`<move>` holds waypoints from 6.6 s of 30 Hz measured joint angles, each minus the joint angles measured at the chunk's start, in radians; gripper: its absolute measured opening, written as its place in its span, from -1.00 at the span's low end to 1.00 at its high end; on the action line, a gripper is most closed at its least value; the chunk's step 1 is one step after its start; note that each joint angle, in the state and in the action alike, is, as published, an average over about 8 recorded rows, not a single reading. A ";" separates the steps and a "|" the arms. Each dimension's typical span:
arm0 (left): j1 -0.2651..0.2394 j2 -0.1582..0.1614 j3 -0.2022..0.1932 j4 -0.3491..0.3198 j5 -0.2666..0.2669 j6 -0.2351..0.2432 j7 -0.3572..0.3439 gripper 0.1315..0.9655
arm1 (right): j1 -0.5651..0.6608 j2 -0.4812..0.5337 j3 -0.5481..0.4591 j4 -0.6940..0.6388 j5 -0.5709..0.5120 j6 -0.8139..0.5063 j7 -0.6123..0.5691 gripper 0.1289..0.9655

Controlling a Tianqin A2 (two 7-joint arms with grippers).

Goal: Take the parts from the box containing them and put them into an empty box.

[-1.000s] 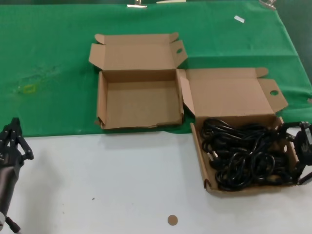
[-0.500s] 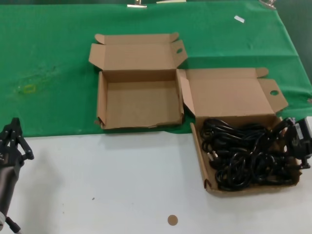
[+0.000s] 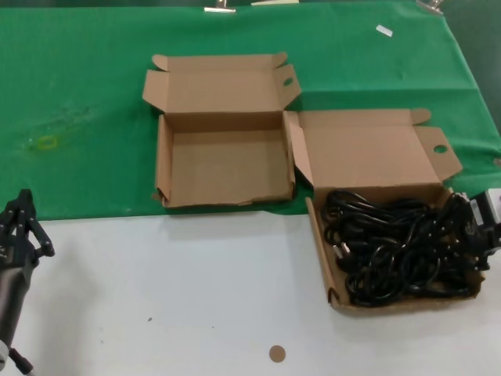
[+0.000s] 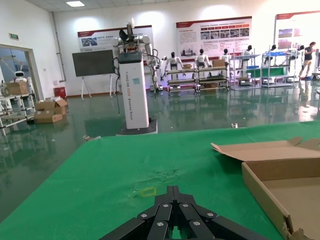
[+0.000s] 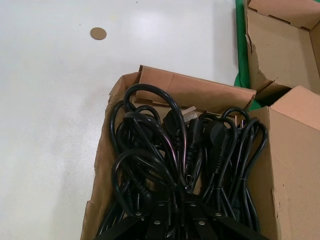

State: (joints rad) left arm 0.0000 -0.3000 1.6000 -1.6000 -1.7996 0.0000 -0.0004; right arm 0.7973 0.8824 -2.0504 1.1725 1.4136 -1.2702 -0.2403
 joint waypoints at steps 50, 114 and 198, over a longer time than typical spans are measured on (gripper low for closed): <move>0.000 0.000 0.000 0.000 0.000 0.000 0.000 -0.97 | 0.343 -0.302 -0.092 -0.049 -0.085 -0.009 0.168 -0.93; 0.000 0.000 0.000 0.000 0.000 0.000 0.000 -0.87 | 0.563 -0.748 -0.096 -0.815 -0.105 0.360 -0.148 0.09; 0.000 0.000 0.000 0.000 0.000 0.000 0.001 1.00 | -0.749 -0.588 0.431 0.384 0.369 1.238 0.227 1.00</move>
State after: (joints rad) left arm 0.0000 -0.3000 1.6000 -1.6000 -1.8000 0.0000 0.0002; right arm 0.0482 0.2942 -1.6193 1.5560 1.7826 -0.0322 -0.0137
